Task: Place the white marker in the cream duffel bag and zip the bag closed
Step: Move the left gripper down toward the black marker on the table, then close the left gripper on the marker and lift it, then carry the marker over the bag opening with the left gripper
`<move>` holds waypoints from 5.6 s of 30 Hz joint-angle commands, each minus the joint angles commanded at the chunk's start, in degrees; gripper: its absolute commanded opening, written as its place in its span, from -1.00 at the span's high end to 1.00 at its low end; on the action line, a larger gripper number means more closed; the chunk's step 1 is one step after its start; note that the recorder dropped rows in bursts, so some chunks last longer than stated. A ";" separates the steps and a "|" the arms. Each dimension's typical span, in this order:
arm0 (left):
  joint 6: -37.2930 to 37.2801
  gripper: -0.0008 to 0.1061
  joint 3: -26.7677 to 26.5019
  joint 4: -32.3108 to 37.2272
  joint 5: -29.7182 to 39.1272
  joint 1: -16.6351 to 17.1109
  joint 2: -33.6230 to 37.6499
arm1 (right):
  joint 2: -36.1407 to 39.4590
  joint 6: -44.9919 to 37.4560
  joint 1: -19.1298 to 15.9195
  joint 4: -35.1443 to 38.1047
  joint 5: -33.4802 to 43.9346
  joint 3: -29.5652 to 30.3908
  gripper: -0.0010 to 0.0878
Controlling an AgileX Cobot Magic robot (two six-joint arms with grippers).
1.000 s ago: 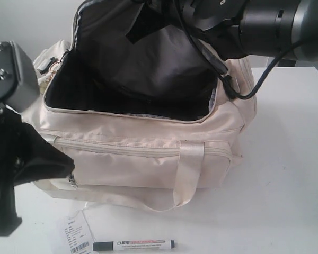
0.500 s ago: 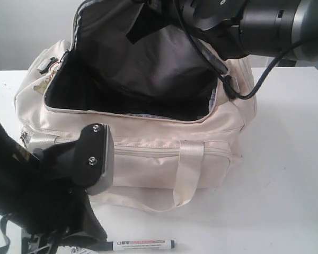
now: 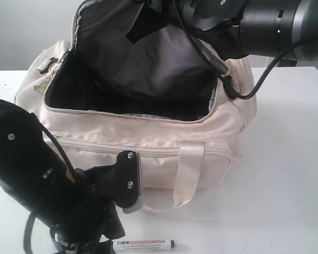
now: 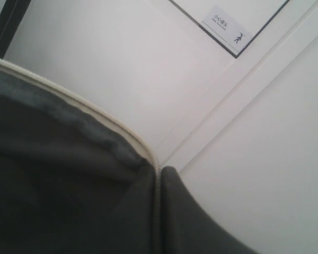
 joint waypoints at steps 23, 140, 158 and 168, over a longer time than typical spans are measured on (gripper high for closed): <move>4.46 -0.02 4.06 -2.70 -12.50 0.00 7.92 | 0.00 0.00 0.00 0.00 0.00 0.00 0.98; -32.73 0.99 17.00 -3.33 -96.49 0.00 -15.76 | 0.00 -0.14 0.00 0.00 0.00 0.00 0.98; -39.32 0.99 6.88 -0.40 -93.86 7.51 -3.77 | 0.00 -0.20 0.00 0.00 0.00 0.00 0.98; -39.72 0.69 3.36 1.82 -93.18 7.51 0.13 | 0.00 -0.20 0.00 0.00 0.00 0.00 0.98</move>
